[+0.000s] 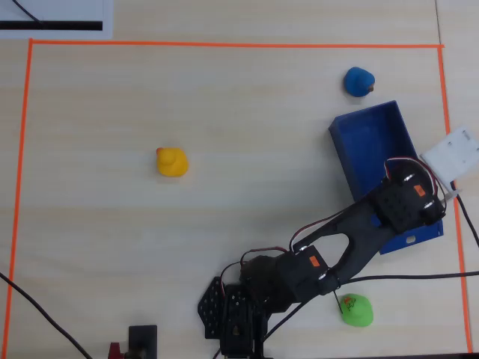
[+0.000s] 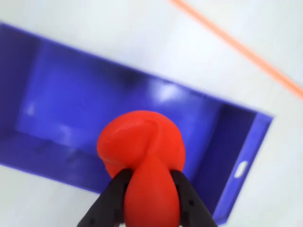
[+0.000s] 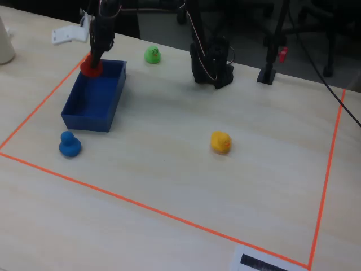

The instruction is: Grasp red duck and put it into box.

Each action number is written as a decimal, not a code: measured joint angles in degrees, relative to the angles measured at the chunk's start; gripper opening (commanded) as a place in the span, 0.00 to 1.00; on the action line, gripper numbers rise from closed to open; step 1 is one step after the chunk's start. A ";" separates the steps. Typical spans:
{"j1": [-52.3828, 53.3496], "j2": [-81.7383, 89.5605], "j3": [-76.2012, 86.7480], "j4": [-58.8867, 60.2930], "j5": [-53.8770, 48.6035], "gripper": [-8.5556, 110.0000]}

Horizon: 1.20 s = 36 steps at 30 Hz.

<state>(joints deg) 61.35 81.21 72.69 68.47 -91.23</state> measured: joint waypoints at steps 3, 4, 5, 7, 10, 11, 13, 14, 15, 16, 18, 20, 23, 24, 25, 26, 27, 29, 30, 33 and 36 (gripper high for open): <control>0.00 0.00 4.22 -0.44 -0.09 0.07; 0.00 0.00 5.19 -0.44 -0.35 0.07; -0.18 0.00 6.24 -0.70 -0.62 0.07; -0.35 0.00 8.00 -1.58 -0.79 0.07; -0.53 0.00 8.61 -2.81 -0.35 0.07; -0.70 0.00 8.61 -3.52 -0.18 0.08; -1.14 0.00 8.61 -5.19 -0.18 0.09; -1.23 0.00 8.61 -6.15 -0.09 0.10; -1.23 0.00 8.61 -7.03 0.09 0.11; -1.32 -0.44 8.61 -7.82 0.09 0.13; -1.41 -2.11 8.26 -8.70 0.35 0.17; -1.49 -3.60 7.73 -8.79 0.26 0.18; -1.49 -4.31 6.50 -8.79 0.44 0.19; -1.67 -4.31 6.33 -8.79 0.26 0.19; -1.76 -4.31 6.15 -8.96 0.26 0.19; -1.85 -4.31 5.98 -9.14 0.26 0.20; -2.02 -4.39 5.98 -9.32 0.26 0.20; -2.11 -4.66 5.98 -9.40 0.26 0.21; -2.11 -4.83 5.98 -9.40 0.26 0.21; -2.11 -4.83 5.98 -9.40 0.26 0.22; -2.11 -4.83 5.36 -9.40 0.26 0.23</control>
<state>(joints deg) 59.24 76.38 78.05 59.06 -90.97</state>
